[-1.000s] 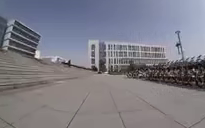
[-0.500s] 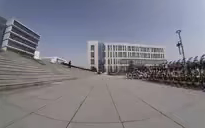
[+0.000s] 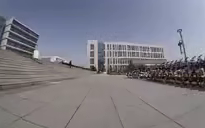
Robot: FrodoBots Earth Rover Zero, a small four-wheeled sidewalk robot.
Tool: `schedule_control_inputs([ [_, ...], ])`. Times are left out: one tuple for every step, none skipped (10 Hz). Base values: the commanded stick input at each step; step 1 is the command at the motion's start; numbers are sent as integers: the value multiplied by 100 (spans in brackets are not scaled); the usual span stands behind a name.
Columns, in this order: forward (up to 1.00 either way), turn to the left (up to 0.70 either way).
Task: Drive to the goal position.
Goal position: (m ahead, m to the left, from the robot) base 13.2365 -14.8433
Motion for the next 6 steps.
schedule_control_inputs([
  [50, 0],
  [50, 0],
  [50, 0],
  [50, 0],
  [50, 0],
  [50, 0],
])
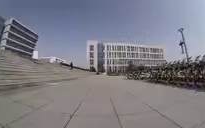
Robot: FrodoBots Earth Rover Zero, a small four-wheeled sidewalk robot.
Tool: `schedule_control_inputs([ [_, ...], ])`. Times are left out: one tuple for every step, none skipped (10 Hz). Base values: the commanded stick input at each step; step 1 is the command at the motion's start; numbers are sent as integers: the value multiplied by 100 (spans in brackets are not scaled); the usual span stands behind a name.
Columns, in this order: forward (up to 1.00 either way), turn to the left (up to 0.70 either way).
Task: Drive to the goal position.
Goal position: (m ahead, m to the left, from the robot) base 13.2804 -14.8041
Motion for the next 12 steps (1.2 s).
schedule_control_inputs([
  [50, 0],
  [50, 0],
  [50, 0],
  [50, 0],
  [50, 0],
  [50, 0],
  [50, 0],
  [50, 0],
  [50, 0],
  [50, 0],
  [50, 0],
  [50, 0],
])
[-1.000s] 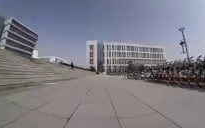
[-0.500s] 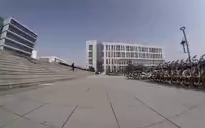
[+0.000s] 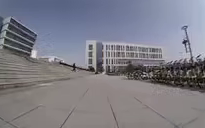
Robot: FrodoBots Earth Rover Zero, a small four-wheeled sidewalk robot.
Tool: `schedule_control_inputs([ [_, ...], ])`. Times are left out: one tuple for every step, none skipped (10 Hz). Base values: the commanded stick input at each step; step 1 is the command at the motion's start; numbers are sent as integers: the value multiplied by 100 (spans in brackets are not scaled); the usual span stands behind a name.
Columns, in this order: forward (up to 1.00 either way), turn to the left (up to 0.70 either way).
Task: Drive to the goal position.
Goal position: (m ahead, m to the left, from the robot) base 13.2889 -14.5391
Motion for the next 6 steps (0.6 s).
schedule_control_inputs([
  [50, 0],
  [50, 0],
  [50, 0],
  [50, 0],
  [50, 0],
  [50, 0],
])
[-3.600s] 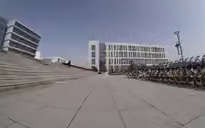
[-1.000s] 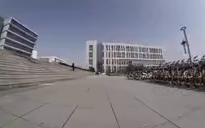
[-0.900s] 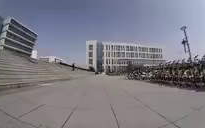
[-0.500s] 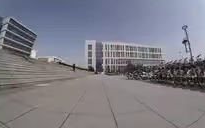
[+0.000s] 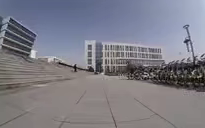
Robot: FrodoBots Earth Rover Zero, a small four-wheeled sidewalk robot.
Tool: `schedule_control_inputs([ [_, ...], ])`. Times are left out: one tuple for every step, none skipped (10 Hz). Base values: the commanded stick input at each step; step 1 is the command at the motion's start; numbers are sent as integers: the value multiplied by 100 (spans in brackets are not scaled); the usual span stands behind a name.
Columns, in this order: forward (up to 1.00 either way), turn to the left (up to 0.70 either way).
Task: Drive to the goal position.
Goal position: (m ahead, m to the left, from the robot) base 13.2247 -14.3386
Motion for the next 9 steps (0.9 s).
schedule_control_inputs([
  [50, 0],
  [50, 0],
  [50, 0],
  [50, 0],
  [50, 0],
  [50, 0],
  [50, 0],
  [50, 0],
  [50, 0],
])
